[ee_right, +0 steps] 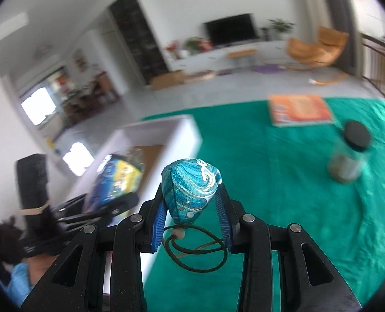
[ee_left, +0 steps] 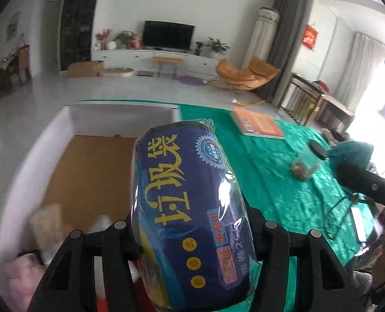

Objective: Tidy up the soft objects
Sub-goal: 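Carry the blue roll with the left gripper while the right carries the teal pouch into the box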

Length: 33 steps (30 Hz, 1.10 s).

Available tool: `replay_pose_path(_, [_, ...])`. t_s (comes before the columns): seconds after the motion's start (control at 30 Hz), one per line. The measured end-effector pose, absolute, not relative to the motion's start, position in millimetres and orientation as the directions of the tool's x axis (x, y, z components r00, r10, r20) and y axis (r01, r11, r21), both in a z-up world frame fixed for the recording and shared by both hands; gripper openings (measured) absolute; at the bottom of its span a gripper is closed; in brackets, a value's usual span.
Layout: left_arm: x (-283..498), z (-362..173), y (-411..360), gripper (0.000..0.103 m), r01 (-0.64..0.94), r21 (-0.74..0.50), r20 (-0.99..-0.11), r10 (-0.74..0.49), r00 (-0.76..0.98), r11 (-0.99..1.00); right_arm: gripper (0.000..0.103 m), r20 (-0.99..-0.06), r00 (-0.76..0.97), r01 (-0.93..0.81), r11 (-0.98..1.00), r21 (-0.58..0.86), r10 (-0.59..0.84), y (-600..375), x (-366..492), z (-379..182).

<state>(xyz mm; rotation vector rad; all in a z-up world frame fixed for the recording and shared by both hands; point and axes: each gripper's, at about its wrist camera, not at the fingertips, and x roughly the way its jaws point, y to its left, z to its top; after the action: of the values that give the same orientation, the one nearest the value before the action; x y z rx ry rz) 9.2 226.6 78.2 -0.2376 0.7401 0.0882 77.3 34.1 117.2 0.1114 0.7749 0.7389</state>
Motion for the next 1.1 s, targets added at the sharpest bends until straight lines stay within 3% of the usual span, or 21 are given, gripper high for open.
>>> replay_pose_path(0.1, [-17, 73, 276, 0.076, -0.318, -0.06, -0.707, 0.185, 0.683, 0.946, 0.038, -0.587, 0.373, -0.653, 0.653, 0.385, 0.718, 93, 57, 122])
replay_pose_path(0.13, [-23, 70, 285, 0.088, -0.345, -0.04, -0.71, 0.216, 0.67, 0.938, 0.039, -0.594, 0.336, -0.672, 0.628, 0.393, 0.731, 114, 51, 117])
replay_pose_path(0.2, [-38, 65, 301, 0.091, -0.407, -0.006, -0.704, 0.285, 0.65, 0.914, 0.049, -0.614, 0.286, -0.691, 0.602, 0.4, 0.736, 145, 43, 104])
replay_pose_path(0.23, [-45, 65, 306, 0.092, -0.427, 0.009, -0.701, 0.31, 0.642, 0.904, 0.07, -0.626, 0.246, -0.702, 0.581, 0.412, 0.74, 159, 40, 95])
replay_pose_path(0.27, [-50, 62, 306, 0.093, -0.434, 0.017, -0.7, 0.321, 0.638, 0.901, 0.075, -0.635, 0.209, -0.707, 0.564, 0.428, 0.743, 169, 36, 88])
replay_pose_path(0.53, [-52, 70, 276, 0.101, -0.508, 0.081, -0.678, 0.421, 0.603, 0.858, 0.075, -0.676, 0.253, -0.719, 0.602, 0.348, 0.692, 173, 17, 87])
replay_pose_path(0.9, [-69, 87, 257, 0.101, -0.488, 0.122, -0.656, 0.44, 0.614, 0.864, 0.075, -0.709, 0.345, -0.759, 0.627, 0.175, 0.615, 173, 6, 97])
replay_pose_path(1.1, [-75, 84, 256, 0.102, -0.492, 0.072, -0.658, 0.413, 0.63, 0.867, 0.075, -0.718, 0.358, -0.778, 0.615, 0.124, 0.597, 178, -7, 96])
